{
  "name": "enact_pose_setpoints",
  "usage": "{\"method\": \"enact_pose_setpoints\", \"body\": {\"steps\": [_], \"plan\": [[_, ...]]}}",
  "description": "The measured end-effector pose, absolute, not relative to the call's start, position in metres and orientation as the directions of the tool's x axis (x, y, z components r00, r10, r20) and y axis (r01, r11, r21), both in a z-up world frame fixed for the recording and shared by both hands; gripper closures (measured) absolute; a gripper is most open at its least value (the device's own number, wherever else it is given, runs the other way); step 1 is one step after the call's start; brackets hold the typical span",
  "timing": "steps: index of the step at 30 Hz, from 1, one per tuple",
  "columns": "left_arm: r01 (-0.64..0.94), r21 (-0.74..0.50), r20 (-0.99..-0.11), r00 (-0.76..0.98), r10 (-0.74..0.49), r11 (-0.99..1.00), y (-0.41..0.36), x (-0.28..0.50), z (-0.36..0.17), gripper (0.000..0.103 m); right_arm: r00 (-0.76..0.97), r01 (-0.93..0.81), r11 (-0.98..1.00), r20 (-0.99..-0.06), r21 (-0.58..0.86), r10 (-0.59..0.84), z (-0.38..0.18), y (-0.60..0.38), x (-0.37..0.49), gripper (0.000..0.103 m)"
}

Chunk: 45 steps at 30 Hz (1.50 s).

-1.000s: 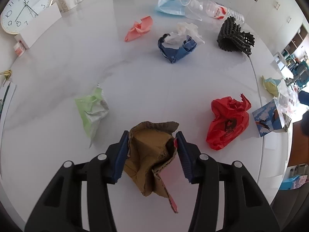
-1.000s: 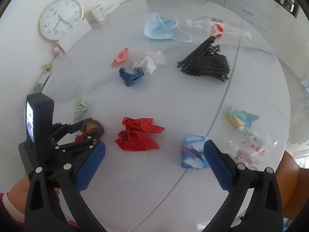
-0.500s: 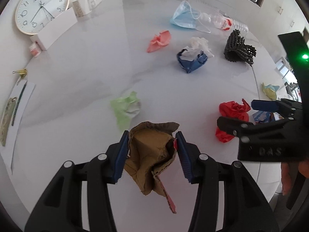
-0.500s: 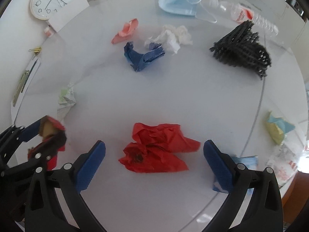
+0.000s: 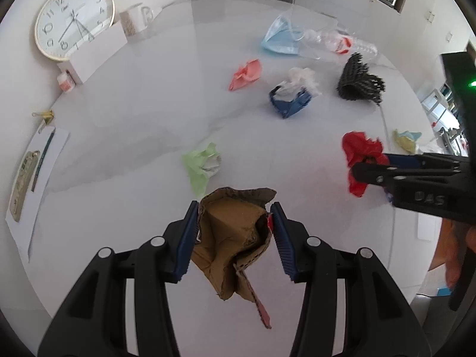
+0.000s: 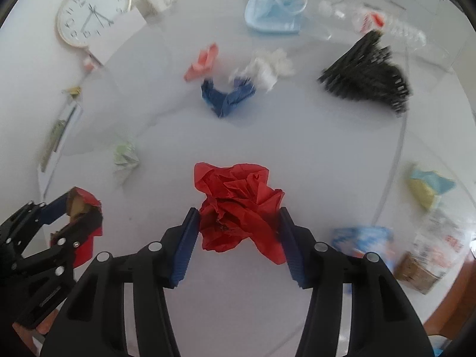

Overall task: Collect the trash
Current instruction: 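Carry both items to the white bin and release them inside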

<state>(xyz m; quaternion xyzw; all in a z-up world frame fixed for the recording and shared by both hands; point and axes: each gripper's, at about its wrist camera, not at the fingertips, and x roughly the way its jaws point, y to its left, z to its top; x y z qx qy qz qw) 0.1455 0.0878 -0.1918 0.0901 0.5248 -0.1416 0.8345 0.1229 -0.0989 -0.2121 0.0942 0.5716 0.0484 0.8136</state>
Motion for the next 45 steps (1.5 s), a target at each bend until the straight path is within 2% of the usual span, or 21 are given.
{"method": "enact_pose_setpoints", "body": {"steps": [8, 14, 23, 32, 33, 35, 38, 40, 45], "plan": [[0.423, -0.013, -0.879, 0.427, -0.212, 0.906, 0.031, 0.09, -0.146, 0.056, 0.429, 0.048, 0.989, -0.897, 0.141, 0.107, -0.143, -0.158, 0.031, 0.049], [0.531, -0.049, -0.879, 0.38, -0.289, 0.846, -0.027, 0.023, -0.134, 0.056, 0.435, 0.114, 0.987, -0.899, 0.114, 0.054, -0.128, -0.203, -0.051, 0.048], [0.61, -0.061, -0.902, 0.305, -0.305, 0.79, -0.085, -0.072, -0.156, 0.056, 0.371, 0.155, 0.981, -0.927, 0.119, 0.054, -0.164, -0.243, -0.157, 0.048], [0.644, -0.093, -0.944, 0.185, -0.272, 0.76, -0.119, -0.126, -0.208, 0.055, 0.319, 0.148, 0.983, -0.946, 0.107, 0.055, -0.2, -0.259, -0.205, 0.048], [0.649, -0.097, -0.947, 0.172, -0.27, 0.755, -0.121, -0.13, -0.212, 0.054, 0.316, 0.15, 0.983, -0.947, 0.109, 0.057, -0.201, -0.261, -0.207, 0.048], [0.664, -0.104, -0.953, 0.146, -0.265, 0.74, -0.127, -0.136, -0.217, 0.037, 0.311, 0.153, 0.982, -0.949, 0.11, 0.058, -0.204, -0.263, -0.211, 0.048], [0.672, -0.096, -0.949, 0.16, -0.271, 0.735, -0.131, -0.144, -0.215, 0.024, 0.308, 0.15, 0.982, -0.949, 0.112, 0.061, -0.205, -0.264, -0.215, 0.048], [0.671, -0.087, -0.946, 0.176, -0.272, 0.737, -0.132, -0.147, -0.211, 0.021, 0.309, 0.146, 0.982, -0.949, 0.116, 0.066, -0.205, -0.265, -0.217, 0.047], [0.652, -0.077, -0.948, 0.187, -0.258, 0.754, -0.129, -0.14, -0.206, 0.02, 0.315, 0.143, 0.982, -0.946, 0.127, 0.076, -0.204, -0.267, -0.214, 0.047]]}}
